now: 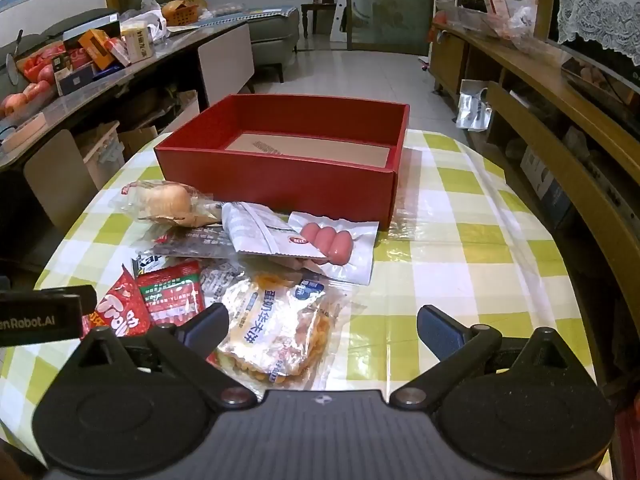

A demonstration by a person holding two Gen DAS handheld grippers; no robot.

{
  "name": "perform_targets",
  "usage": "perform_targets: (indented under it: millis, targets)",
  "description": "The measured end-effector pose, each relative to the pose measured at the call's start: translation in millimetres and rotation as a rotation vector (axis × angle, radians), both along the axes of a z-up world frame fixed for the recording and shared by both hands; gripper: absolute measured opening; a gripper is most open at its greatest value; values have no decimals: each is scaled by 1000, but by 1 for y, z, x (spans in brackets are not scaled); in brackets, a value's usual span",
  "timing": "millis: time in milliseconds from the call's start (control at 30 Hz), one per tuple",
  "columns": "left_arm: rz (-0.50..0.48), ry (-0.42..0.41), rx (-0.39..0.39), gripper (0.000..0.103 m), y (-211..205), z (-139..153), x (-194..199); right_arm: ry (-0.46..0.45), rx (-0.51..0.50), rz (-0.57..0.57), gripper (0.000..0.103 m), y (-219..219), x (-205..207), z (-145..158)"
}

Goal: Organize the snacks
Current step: 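Move both tools toward the snack pile in front of the red tray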

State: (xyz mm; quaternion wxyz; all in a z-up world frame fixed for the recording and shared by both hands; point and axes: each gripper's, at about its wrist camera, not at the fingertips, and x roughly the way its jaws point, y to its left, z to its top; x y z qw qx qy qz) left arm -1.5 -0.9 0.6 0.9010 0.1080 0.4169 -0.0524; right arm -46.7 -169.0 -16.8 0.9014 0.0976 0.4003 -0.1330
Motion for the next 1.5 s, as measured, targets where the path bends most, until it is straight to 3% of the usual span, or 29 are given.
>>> perform_targets:
  millis: [367, 700, 1167, 1500]
  targets:
    - [24, 88, -6, 103, 8, -13, 5, 12, -6, 10, 103, 4, 1, -1]
    - [28, 103, 4, 103, 8, -14, 2, 22, -40, 19, 103, 11, 4, 0]
    - [25, 115, 5, 103, 8, -16, 4, 75, -14, 11, 103, 8, 11, -5]
    - [57, 146, -8, 103, 16, -20, 11, 85, 13, 20, 95, 8, 15, -8]
